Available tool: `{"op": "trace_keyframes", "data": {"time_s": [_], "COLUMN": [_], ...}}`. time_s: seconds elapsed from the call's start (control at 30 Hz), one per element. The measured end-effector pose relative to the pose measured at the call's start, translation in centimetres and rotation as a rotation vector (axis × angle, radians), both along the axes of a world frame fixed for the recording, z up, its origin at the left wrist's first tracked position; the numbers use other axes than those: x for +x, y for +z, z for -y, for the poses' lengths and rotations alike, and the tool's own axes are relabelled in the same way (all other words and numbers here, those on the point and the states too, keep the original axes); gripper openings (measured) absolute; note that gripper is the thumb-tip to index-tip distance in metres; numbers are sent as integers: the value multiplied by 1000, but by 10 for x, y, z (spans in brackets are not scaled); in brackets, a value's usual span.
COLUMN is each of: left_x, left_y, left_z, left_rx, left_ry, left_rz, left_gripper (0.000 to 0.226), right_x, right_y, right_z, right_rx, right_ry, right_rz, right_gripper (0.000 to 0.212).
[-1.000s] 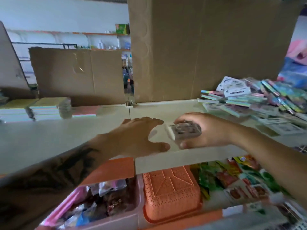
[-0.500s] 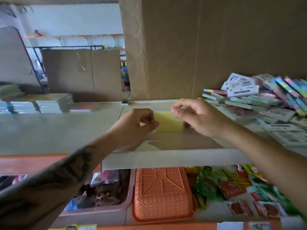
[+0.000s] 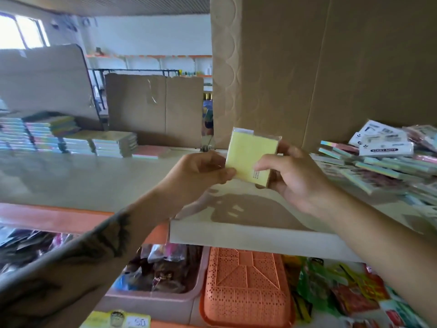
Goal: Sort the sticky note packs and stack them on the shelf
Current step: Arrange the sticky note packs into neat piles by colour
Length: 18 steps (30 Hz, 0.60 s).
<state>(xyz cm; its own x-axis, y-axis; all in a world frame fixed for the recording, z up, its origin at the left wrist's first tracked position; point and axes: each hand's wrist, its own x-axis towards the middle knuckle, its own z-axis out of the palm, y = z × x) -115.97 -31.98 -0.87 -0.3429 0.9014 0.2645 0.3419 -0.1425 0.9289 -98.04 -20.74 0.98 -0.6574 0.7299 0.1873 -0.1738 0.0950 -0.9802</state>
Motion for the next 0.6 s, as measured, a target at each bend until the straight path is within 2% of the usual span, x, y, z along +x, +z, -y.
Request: {"op": "trace_keyframes", "data": {"time_s": [0.1, 0.2, 0.27, 0.37, 0.47, 0.5, 0.6], "left_x": [-14, -33, -48, -76, -106, -116, -153], "left_y": [4, 8, 9, 7, 9, 11, 15], "left_z": [12, 25, 33, 44, 56, 61, 76], "left_rx": [30, 88, 103, 94, 72, 60, 26], "left_ry": [15, 63, 96, 105, 88, 81, 43], "left_rz": [81, 97, 80, 40, 9, 3, -10], "left_gripper": [14, 6, 10, 12, 36, 42, 51], "right_x": [-14, -27, -38, -58, -85, -97, -137], "right_y": [-2, -6, -8, -9, -5, -2, 4], "right_z": [12, 21, 27, 40, 50, 54, 62], "right_rx": [-27, 145, 289, 686, 1266, 1401, 1592], "right_ry": [100, 40, -30, -110, -123, -111, -94], "right_rz": [4, 136, 170, 203, 255, 305, 392], "right_gripper": [29, 37, 54, 70, 69, 65, 54]}}
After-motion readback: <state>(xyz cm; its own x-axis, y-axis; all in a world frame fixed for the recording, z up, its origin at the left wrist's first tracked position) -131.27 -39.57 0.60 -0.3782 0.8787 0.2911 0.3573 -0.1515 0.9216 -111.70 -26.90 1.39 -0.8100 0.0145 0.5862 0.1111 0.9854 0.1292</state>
